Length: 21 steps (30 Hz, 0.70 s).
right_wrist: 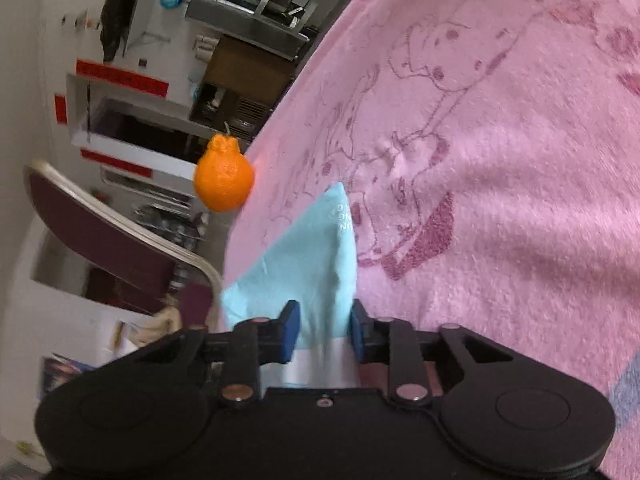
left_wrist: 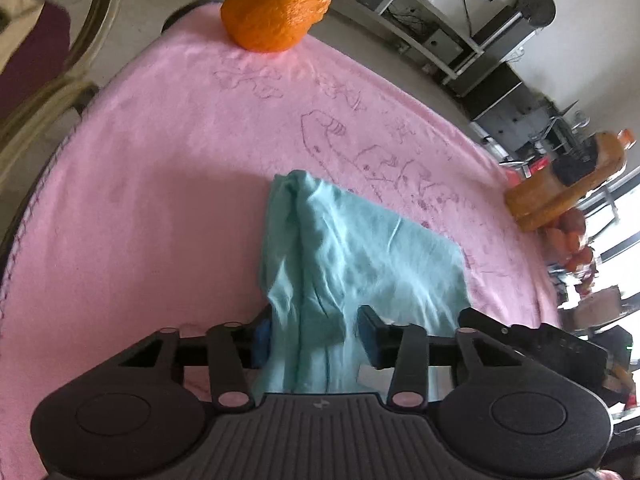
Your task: Fold clothes
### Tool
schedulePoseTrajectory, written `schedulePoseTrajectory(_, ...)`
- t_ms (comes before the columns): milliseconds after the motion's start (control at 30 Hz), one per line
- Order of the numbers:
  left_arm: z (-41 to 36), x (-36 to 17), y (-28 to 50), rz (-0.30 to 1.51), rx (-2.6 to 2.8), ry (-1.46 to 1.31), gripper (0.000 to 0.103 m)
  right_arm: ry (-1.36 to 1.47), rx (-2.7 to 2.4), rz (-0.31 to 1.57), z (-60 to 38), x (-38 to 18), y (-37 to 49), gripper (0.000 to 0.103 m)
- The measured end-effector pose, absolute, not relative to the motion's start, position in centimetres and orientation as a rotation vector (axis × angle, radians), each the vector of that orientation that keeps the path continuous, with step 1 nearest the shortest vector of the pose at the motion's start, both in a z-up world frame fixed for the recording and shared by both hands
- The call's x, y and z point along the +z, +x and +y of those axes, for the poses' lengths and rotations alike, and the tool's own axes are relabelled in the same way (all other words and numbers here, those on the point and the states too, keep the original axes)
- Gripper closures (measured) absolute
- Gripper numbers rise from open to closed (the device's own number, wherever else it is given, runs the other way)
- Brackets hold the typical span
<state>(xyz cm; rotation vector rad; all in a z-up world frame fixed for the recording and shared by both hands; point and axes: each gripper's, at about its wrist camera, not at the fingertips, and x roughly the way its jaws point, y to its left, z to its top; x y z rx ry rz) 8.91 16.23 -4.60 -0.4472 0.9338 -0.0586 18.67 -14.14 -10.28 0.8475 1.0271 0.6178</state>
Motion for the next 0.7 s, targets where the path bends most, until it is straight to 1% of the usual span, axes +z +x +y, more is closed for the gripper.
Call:
schedulePoseTrajectory(33, 15.9, -4.4, 8.9, 0.927, -0.046, -0.429, 0.093, 0.824, 0.599, 1.025, -13.8, -10.1, 18.7, 0.094)
schedulePoseTrajectory(67, 15.5, -4.2, 8.9, 0.921, -0.034, -0.411, 0.094, 0.774, 0.582, 1.012, -13.6, -9.7, 18.4, 0.1)
schedulePoseTrajectory(133, 14.7, -3.9, 8.9, 0.907, -0.009, -0.374, 0.095, 0.665, 0.549, 0.981, -13.2, -8.8, 17.7, 0.099)
schedulePoseTrajectory(167, 14.0, -3.0, 8.1, 0.872, -0.005, -0.339, 0.095, 0.604, 0.54, 0.954, -12.7, -7.9, 17.2, 0.099)
schedulePoseTrajectory(233, 12.3, -1.0, 6.0, 0.791, -0.001, -0.263, 0.095, 0.498, 0.531, 0.893, -11.8, -5.8, 15.9, 0.099)
schedulePoseTrajectory(333, 9.8, 2.0, 3.0, 0.668, 0.006, -0.151, 0.095, 0.42, 0.531, 0.793, -13.1, -1.8, 13.2, 0.099)
schedulePoseTrajectory(400, 8.1, 4.2, 0.4, 0.57, 0.006, -0.133, 0.095, 0.379, 0.531, 0.718, -14.0, 1.2, 11.1, 0.099)
schedulePoseTrajectory(500, 4.9, 6.9, -2.6, 0.462, -0.014, -0.14, 0.095, 0.357, 0.518, 0.595, -16.5, 5.7, 7.8, 0.099)
schedulePoseTrajectory(700, -4.7, 10.8, -6.6, 0.295, -0.123, -0.126, 0.094, 0.391, 0.432, 0.442, -26.3, 11.2, 0.9, 0.099)
